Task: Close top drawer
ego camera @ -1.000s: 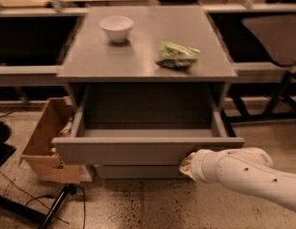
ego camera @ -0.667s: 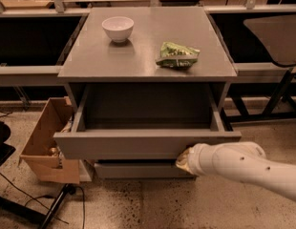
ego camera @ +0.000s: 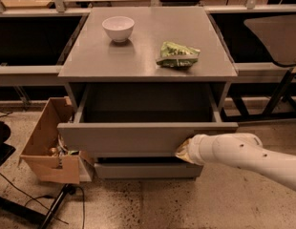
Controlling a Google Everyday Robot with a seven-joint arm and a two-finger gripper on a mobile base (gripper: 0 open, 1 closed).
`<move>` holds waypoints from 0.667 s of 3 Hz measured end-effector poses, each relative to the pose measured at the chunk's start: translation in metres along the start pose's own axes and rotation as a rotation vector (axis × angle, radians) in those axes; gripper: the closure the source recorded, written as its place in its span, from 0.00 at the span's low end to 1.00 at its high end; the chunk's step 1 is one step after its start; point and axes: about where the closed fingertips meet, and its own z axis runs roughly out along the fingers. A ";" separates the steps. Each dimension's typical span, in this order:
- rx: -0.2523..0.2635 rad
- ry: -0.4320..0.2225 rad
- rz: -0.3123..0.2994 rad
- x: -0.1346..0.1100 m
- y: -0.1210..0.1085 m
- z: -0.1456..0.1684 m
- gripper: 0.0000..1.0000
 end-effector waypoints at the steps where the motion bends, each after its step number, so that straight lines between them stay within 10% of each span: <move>1: 0.000 -0.001 0.000 0.000 0.001 -0.001 1.00; 2: 0.006 -0.019 -0.007 -0.001 -0.021 0.007 1.00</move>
Offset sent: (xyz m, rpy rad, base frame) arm 0.2464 -0.0510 0.0342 0.1195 -0.1647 0.0939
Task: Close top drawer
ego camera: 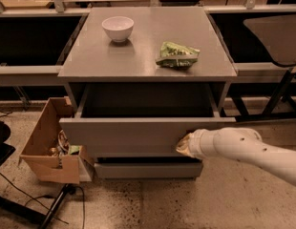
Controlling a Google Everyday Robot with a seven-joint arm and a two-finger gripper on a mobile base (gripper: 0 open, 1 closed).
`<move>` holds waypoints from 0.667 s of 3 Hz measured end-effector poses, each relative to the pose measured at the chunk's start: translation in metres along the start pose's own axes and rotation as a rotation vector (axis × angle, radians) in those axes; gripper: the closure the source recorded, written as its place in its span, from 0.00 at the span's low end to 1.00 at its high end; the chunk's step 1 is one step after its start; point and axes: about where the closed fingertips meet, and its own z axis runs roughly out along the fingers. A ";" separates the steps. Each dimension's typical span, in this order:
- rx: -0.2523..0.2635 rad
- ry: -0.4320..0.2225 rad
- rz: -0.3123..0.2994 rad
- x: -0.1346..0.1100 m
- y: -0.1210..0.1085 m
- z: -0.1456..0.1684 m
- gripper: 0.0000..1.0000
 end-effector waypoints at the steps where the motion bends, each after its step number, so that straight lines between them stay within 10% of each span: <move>1: 0.000 0.000 0.000 0.000 0.001 -0.001 1.00; 2: 0.006 -0.011 -0.004 0.001 -0.017 0.004 1.00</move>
Offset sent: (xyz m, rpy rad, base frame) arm 0.2366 -0.0628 0.0377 0.0893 -0.1449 0.0399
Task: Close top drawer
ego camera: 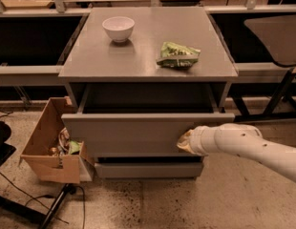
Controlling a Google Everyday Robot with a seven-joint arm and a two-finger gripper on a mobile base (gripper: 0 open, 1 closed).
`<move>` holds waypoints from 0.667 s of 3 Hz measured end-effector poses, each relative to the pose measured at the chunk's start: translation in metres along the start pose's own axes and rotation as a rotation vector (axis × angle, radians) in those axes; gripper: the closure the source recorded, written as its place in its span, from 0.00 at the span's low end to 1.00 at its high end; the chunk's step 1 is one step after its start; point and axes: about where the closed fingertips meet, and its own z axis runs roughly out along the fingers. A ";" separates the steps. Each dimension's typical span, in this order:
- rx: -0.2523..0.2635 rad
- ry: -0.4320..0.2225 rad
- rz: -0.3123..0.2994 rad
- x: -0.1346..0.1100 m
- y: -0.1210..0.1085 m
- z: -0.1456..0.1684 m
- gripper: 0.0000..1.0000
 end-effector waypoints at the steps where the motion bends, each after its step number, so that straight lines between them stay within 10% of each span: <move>1: 0.009 -0.007 -0.002 0.001 -0.018 0.004 1.00; 2: 0.020 -0.013 -0.003 0.003 -0.035 0.006 1.00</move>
Offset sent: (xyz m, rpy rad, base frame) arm 0.2222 -0.0769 0.0491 0.0354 -0.1457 -0.0116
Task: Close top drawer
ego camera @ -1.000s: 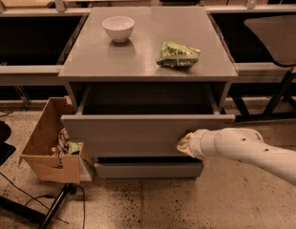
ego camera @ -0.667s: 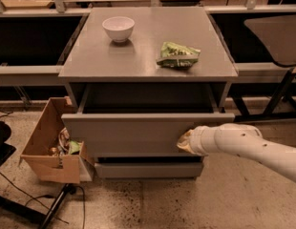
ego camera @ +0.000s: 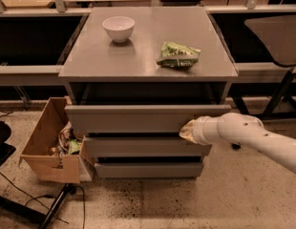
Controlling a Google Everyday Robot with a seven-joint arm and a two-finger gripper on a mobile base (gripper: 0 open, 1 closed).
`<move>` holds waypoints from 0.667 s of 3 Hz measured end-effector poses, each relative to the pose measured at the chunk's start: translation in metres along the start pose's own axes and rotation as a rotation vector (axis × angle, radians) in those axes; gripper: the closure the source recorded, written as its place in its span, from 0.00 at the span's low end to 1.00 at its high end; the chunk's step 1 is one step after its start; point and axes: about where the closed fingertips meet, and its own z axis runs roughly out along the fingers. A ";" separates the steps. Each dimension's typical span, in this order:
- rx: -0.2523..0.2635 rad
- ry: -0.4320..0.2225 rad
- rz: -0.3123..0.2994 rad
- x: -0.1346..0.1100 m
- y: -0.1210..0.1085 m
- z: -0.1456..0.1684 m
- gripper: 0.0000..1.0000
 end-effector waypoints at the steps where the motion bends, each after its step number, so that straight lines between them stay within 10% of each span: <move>1: 0.000 0.000 0.000 0.000 0.000 0.000 1.00; 2: 0.000 0.000 0.000 0.000 0.000 0.000 0.83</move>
Offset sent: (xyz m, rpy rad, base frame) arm 0.0000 0.0000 0.0000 0.0000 0.0000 0.0000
